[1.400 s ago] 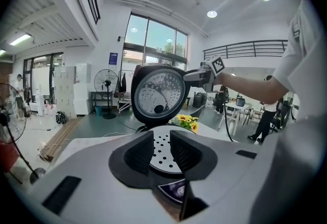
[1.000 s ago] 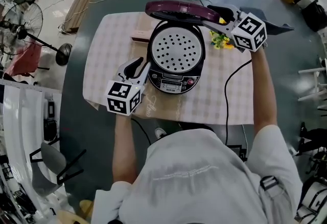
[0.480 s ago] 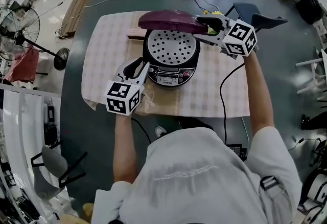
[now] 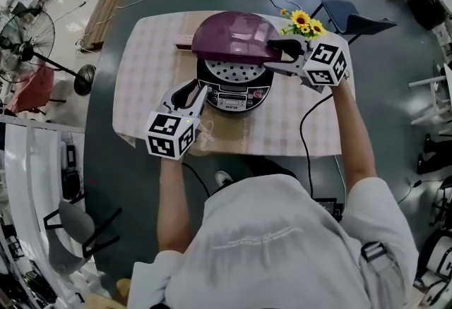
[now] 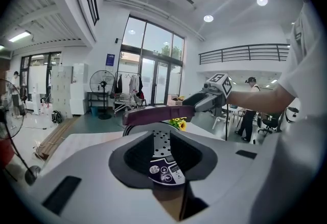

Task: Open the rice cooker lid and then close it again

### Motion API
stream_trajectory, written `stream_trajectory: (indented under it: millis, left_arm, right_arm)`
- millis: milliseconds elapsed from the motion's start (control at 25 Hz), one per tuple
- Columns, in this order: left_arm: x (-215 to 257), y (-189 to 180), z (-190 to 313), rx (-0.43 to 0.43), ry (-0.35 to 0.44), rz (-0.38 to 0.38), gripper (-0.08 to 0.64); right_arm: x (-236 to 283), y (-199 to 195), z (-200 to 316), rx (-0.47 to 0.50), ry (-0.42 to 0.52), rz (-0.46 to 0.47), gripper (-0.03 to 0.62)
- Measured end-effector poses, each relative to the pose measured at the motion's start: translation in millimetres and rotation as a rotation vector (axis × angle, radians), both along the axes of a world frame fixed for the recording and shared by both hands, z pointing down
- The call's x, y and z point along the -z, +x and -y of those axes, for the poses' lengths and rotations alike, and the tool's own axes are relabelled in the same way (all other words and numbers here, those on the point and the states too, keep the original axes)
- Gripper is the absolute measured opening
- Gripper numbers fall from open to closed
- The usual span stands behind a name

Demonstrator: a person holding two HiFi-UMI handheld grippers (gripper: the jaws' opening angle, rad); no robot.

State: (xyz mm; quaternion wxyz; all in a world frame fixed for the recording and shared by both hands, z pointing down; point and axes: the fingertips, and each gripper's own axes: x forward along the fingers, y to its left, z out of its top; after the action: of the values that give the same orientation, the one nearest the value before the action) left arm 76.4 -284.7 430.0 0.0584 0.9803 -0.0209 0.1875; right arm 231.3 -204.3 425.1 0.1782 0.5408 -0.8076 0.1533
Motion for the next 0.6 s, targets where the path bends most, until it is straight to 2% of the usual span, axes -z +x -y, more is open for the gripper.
stream_trajectory:
  millis: [320, 600]
  left_arm:
    - [-9, -4, 0, 0.001, -0.020, 0.008, 0.112]
    - [-17, -9, 4, 0.008, -0.040, 0.019, 0.112]
  right_arm:
    - [-35, -11, -8, -0.051, -0.040, 0.097, 0.221]
    - [-53, -11, -10, -0.122, -0.033, 0.181, 0.183]
